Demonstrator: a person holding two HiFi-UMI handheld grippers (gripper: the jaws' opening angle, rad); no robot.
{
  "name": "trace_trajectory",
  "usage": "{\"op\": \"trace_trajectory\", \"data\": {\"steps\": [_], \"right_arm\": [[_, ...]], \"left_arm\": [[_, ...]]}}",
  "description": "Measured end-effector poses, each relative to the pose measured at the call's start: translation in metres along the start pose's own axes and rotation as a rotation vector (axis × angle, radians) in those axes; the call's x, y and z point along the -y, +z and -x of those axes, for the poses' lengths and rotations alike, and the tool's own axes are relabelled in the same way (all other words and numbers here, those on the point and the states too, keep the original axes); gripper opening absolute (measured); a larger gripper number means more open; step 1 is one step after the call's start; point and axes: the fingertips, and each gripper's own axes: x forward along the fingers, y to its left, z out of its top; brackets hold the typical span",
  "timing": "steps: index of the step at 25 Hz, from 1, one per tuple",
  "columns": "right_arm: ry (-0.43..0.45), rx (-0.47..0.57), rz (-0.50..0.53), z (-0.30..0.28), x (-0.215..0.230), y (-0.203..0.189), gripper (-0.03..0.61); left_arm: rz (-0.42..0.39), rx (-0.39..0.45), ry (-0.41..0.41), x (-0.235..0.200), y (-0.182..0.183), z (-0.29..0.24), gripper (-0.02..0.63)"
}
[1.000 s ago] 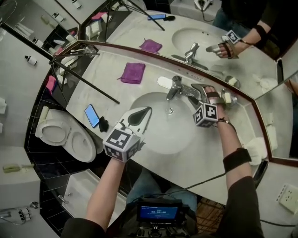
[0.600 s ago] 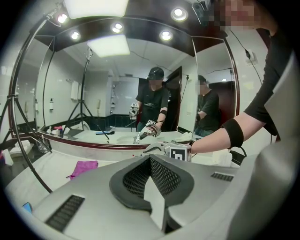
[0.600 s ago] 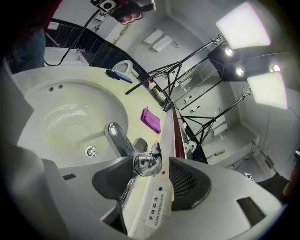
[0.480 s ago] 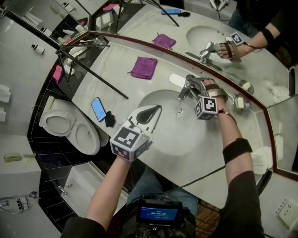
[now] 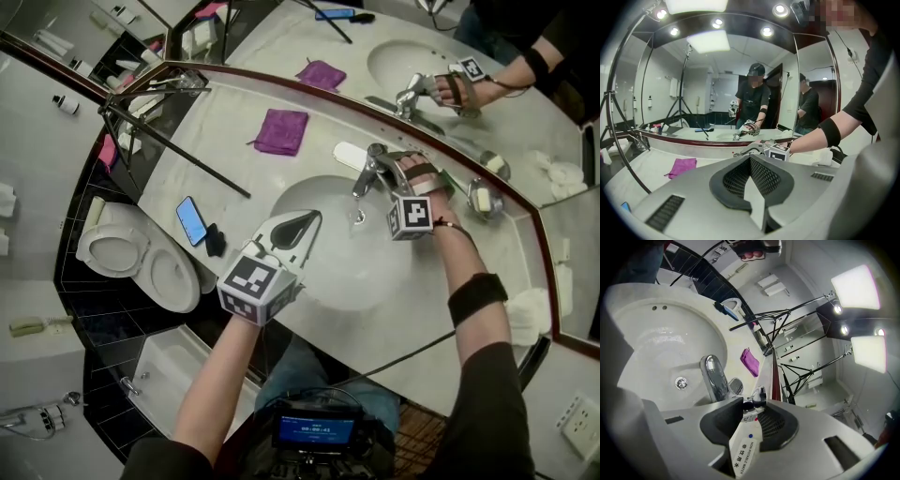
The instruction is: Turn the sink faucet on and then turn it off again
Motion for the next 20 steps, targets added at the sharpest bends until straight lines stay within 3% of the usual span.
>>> {"op": "trace_trajectory", "data": {"steps": [20], "right_arm": [[-0.1, 0.015, 0.183, 0.01, -0.027, 0.001, 0.057]], "left_arm": [[0.006, -0.026, 0.002, 0.0, -0.008, -0.015, 0.002]]}}
